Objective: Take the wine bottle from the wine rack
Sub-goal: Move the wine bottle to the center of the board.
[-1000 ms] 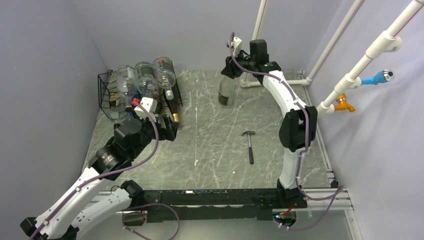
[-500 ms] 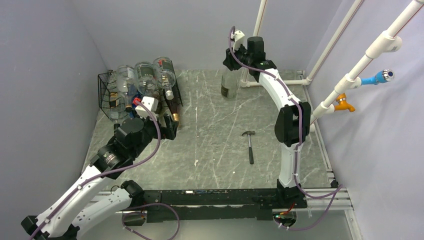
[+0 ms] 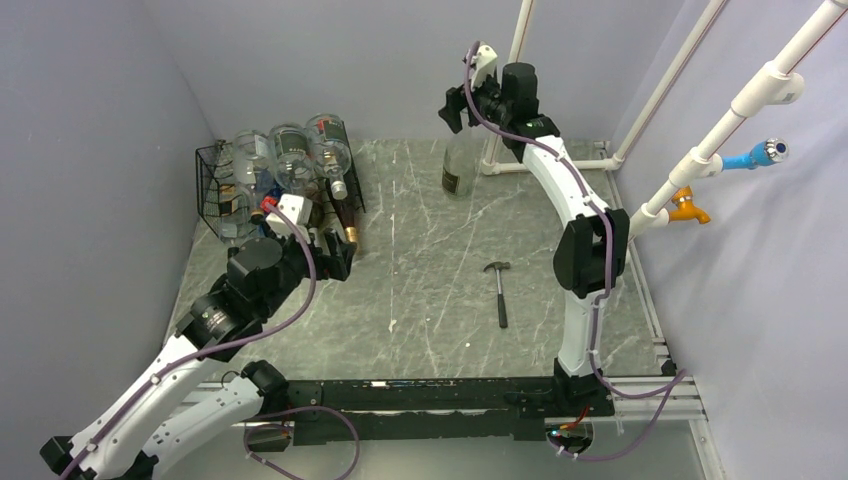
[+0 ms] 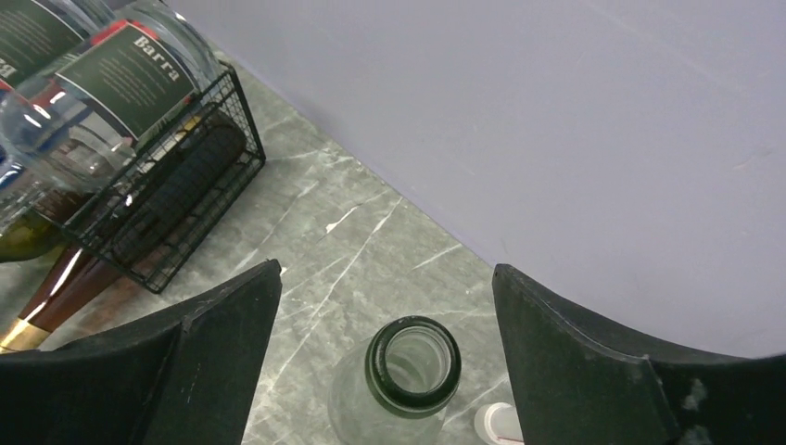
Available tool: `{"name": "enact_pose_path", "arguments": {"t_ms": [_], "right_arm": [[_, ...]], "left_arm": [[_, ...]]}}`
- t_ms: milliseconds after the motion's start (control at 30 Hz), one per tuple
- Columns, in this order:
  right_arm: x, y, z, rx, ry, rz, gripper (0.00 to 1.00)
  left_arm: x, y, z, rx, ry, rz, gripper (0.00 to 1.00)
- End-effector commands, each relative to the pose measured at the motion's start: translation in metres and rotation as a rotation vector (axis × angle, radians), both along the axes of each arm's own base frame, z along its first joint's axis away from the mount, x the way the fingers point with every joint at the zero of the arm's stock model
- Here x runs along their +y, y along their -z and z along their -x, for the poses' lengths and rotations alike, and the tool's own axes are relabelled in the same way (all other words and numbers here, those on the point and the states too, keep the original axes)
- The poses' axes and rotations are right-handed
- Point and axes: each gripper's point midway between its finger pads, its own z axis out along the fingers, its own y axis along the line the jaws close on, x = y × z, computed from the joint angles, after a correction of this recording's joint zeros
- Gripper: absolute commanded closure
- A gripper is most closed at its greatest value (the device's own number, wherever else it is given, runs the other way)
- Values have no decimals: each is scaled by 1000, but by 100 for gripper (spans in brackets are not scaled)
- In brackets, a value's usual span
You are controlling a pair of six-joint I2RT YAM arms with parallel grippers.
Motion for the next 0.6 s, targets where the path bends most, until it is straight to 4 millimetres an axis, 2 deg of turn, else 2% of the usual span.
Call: {"name": "enact_pose_path", "arguments": {"t_ms": [0,100,267,567], "right_arm": [[-3,-89,25,-161,-28,-45,10],[-2,-105,41,-183,-72,-19,2],[-6,-123,70,-200,-123,28,1],[-17,-132,147,-187,-227,99,0]], "left_arm": [[-2,-9,4,-19,21,41,0],[-4,-12,7,-22,37,53,0],[-7,-16,10,-22,59,62,0],[-7,-20,15,-22,78,65,0]]}}
